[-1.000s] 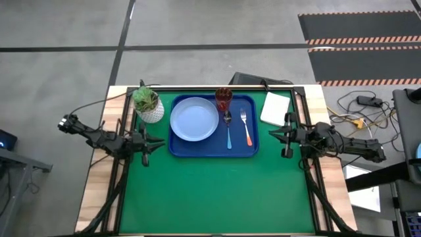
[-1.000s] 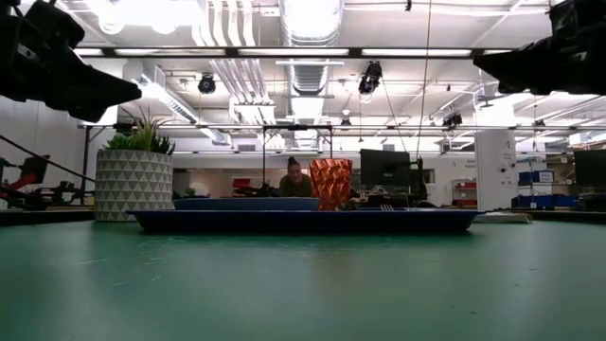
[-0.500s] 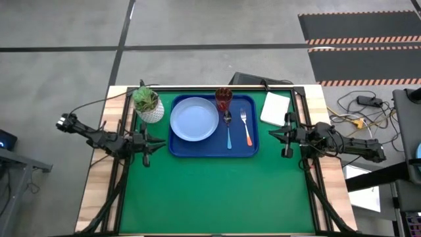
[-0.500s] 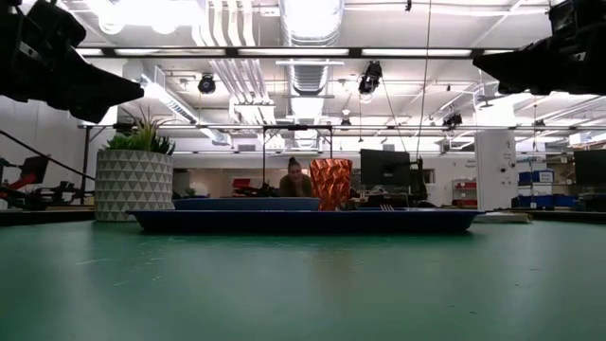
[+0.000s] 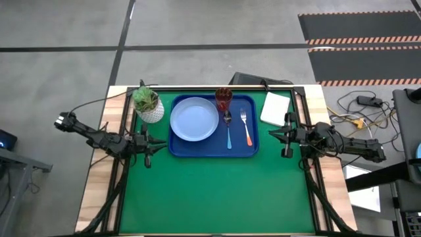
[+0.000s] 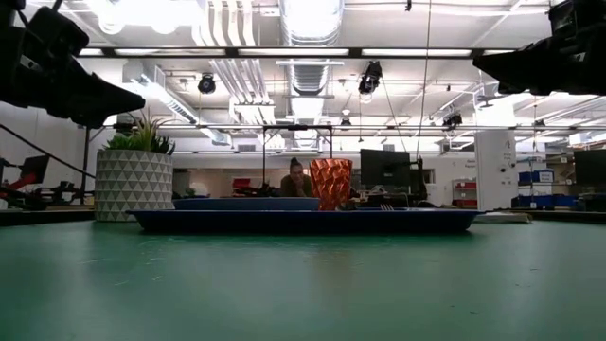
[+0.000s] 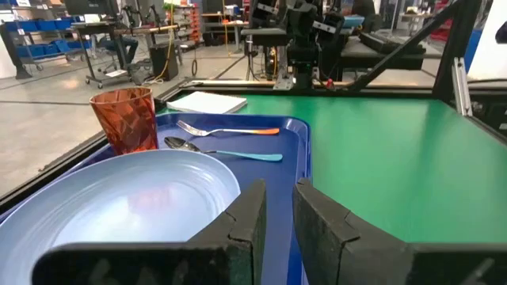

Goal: Pick and place plate/cup/fork/spoon on tray
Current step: Return to Home Position

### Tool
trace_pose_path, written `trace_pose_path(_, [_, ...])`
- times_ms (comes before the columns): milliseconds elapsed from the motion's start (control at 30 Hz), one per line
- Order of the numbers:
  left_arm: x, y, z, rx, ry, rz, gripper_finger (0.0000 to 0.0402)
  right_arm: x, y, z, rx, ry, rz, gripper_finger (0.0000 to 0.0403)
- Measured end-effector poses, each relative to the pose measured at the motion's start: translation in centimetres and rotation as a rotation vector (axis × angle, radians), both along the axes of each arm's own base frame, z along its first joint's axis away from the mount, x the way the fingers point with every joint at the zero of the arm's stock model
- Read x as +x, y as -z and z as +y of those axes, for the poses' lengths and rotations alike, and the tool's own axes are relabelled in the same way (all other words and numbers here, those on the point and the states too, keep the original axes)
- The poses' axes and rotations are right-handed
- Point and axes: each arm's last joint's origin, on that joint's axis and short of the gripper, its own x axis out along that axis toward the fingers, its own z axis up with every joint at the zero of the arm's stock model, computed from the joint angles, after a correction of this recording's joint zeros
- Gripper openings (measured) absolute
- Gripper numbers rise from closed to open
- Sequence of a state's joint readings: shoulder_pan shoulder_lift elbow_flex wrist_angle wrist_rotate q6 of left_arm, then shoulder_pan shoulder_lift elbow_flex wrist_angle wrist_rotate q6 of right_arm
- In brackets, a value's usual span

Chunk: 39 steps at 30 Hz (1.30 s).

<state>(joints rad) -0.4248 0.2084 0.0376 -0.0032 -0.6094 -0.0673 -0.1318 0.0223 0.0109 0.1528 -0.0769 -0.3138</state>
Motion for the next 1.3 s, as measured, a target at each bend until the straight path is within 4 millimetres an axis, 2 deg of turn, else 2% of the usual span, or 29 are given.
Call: trace_pose_path(1300, [0.8, 1.7, -0.4, 0.079, 0.000, 0.172, 0.0044, 0.0, 0.0, 0.0, 0.000, 0.000, 0.001, 0.0009])
